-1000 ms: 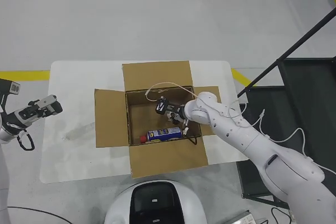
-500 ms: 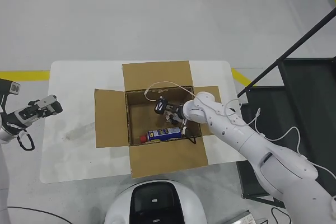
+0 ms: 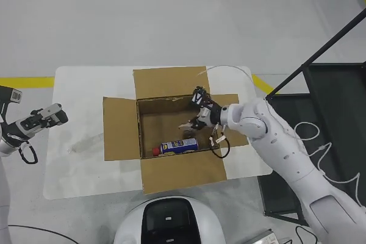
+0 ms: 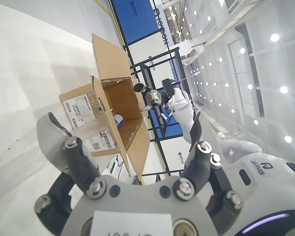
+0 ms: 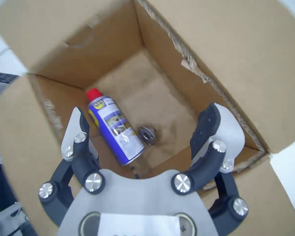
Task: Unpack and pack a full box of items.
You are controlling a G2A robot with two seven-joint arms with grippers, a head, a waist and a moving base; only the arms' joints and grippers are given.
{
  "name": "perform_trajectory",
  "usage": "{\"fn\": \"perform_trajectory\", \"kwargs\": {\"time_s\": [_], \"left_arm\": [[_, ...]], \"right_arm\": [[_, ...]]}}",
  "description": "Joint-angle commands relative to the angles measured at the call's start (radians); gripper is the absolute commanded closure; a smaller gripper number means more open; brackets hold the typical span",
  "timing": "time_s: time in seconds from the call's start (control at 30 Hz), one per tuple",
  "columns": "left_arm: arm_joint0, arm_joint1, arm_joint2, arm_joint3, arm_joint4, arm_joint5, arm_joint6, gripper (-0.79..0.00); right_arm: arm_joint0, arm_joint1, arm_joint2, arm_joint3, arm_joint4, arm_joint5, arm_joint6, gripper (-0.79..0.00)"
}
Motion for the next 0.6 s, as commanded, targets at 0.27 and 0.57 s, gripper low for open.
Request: {"fn": "perform_trajectory", "kwargs": {"time_s": [0.27,0.57], "left_arm": [[0.000,0.000,0.000,0.000,0.000,0.000,0.000,-0.785],[0.000,0.000,0.000,0.000,0.000,0.000,0.000,-0.785]], "right_arm": [[-0.429,0.076,0.473,-0.196,-0.025,0.063,-0.068,-0.785],[-0.529,0.085,0.621,-0.067,-0.070,0.192,-0.127,-0.785]]}}
